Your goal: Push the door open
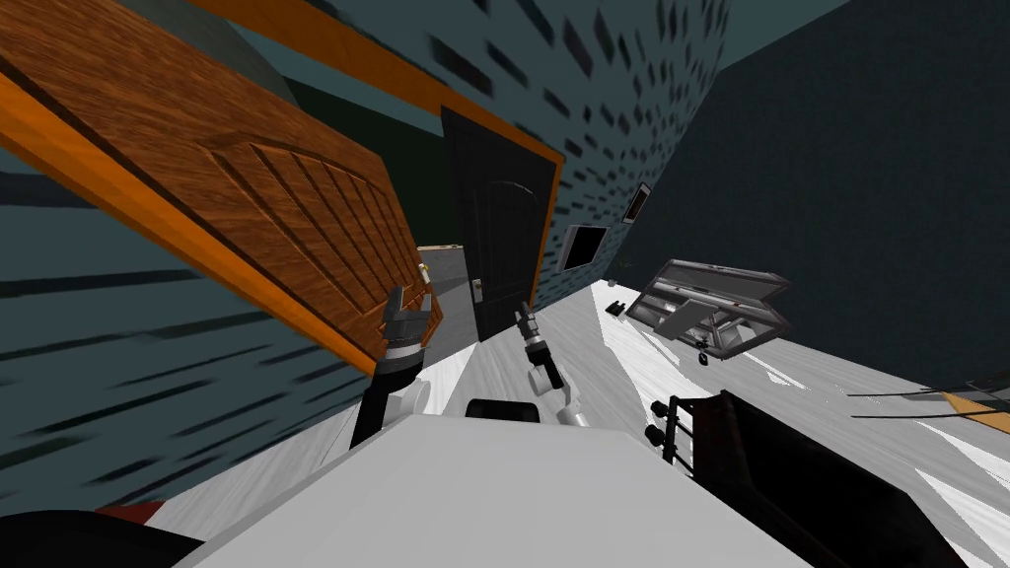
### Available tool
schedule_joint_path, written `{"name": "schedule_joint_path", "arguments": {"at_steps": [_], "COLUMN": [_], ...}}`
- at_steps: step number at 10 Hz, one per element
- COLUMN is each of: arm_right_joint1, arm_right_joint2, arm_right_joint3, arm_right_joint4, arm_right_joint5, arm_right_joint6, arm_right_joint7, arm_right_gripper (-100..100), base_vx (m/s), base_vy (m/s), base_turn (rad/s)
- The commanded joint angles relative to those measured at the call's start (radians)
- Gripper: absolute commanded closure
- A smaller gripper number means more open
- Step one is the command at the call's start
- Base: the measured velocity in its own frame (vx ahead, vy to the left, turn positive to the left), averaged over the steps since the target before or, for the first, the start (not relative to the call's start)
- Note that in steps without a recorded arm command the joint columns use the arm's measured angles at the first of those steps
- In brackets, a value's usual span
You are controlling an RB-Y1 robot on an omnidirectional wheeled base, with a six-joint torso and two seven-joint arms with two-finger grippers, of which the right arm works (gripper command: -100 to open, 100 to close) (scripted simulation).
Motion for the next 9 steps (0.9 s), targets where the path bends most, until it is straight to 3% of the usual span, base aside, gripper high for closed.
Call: {"name": "schedule_joint_path", "arguments": {"at_steps": [1,9], "arm_right_joint1": [-0.018,-0.138], "arm_right_joint2": [-0.002,-0.009], "arm_right_joint3": [0.025,0.145], "arm_right_joint4": [0.030,0.201], "arm_right_joint5": [0.000,-0.003], "arm_right_joint6": [0.003,0.033], "arm_right_joint7": [-0.005,-0.036], "arm_right_gripper": [-100,-100], "base_vx": [0.083,0.094], "base_vy": [0.062,0.073], "base_turn": [-0.095,-0.093]}}
